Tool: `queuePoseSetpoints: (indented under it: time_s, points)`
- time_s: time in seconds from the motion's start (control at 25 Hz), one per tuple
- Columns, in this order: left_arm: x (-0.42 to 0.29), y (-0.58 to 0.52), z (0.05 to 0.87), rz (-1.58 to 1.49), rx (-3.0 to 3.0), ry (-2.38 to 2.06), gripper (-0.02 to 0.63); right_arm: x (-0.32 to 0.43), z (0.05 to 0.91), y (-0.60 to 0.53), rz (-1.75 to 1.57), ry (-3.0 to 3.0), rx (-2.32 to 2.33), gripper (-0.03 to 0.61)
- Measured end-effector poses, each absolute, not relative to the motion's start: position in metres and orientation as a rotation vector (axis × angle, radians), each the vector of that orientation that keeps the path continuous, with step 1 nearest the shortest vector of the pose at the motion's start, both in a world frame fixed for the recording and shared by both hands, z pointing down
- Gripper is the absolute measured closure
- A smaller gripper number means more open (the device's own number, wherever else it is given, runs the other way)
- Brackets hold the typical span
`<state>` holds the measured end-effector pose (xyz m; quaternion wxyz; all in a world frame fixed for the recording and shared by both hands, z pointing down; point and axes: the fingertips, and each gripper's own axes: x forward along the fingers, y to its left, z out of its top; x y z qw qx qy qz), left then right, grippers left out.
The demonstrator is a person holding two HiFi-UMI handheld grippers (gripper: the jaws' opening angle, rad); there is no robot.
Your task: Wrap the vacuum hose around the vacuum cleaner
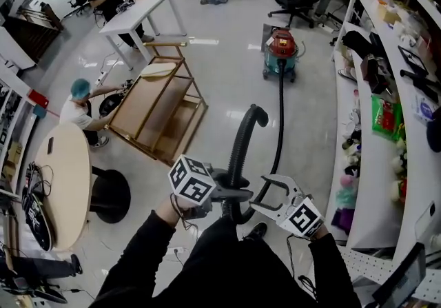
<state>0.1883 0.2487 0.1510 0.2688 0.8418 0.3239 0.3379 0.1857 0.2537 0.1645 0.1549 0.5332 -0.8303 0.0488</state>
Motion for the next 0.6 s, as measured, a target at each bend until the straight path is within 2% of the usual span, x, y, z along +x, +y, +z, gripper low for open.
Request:
queuePoseSetpoints:
  time_s: [0.16,0.36,0.4,0.48,0.6]
  points:
    - [0.217,0.222,0.126,0.816,2.255,0.915,0.439,0.135,0.194,0.261,0.516,-2.607,1.277,0.27]
    - [0.264,0.177,0.096,0.626,2.089,0.924,0.439,0.112,0.227,0.203,0.501,-2.447,1.265,0.275]
    - [0.273,0.163,0.092,0.587,2.032,0.91,0.437,0.118,0.221,0.188,0.507,-2.45,1.31,0.312]
    - [0.289,0.133,0.088,0.523,1.912,0.869,0.437,0.134,0.208,0.159,0.532,-2.471,1.387,0.425]
    - [0.306,0.09,0.081,0.435,1.779,0.842,0.437,0.149,0.198,0.125,0.594,-2.483,1.438,0.428]
